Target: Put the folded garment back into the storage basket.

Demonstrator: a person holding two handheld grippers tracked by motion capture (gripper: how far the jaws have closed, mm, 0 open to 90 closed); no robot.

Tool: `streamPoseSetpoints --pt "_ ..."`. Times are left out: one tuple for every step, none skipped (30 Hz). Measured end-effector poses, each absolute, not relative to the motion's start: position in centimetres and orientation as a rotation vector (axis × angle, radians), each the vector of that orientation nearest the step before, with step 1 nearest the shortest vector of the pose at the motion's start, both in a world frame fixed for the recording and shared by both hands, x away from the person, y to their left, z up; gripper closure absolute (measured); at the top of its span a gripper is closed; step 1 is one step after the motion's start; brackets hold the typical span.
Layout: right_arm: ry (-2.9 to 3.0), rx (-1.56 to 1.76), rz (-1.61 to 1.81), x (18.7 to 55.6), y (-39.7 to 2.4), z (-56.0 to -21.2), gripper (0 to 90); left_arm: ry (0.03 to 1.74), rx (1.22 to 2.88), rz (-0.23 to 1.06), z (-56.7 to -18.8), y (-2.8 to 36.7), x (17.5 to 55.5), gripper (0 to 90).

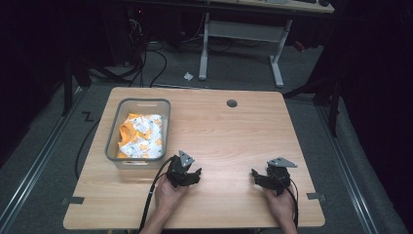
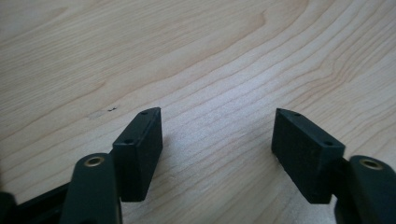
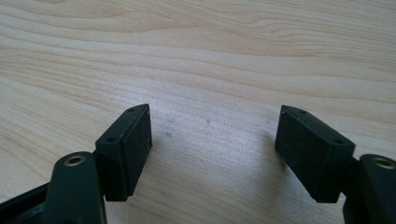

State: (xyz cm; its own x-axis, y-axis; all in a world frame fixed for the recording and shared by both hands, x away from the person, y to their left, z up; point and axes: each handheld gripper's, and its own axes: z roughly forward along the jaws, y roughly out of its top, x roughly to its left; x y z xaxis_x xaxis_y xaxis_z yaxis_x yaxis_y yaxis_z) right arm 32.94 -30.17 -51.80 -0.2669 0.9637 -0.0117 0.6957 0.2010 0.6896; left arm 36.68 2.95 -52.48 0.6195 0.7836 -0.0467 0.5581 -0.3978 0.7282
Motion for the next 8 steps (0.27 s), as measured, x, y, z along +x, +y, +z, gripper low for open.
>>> streamPoseSetpoints --pt "2.038 1.543 0.805 32.95 -30.17 -51.8 27.6 1.053 2.11 0.398 -52.48 2.93 36.68 33.9" --pt "2.038 1.543 0.805 32.94 -30.18 -51.8 27.6 1.061 2.106 0.401 -52.49 2.91 36.7 33.8" --pt "2.037 1.542 0.805 32.95 -30.18 -51.8 27.6 1.064 2.105 0.402 -52.49 2.91 36.71 33.8" --pt "2.038 1.542 0.805 32.95 -30.18 -51.8 27.5 1.065 2.104 0.401 -52.49 2.92 36.72 33.7" --pt "2.038 1.542 0.805 32.95 -30.18 -51.8 27.6 1.065 2.104 0.401 -52.49 2.92 36.72 33.7" --pt "2.038 1.542 0.805 32.94 -30.17 -51.8 27.6 1.065 2.104 0.401 -52.49 2.92 36.72 33.7" --pt "2.038 1.543 0.805 32.94 -30.17 -51.8 27.6 1.065 2.104 0.4 -52.49 2.93 36.73 33.7" --pt "2.037 1.544 0.805 32.94 -30.17 -51.8 27.6 1.065 2.104 0.401 -52.5 2.92 36.72 33.7"
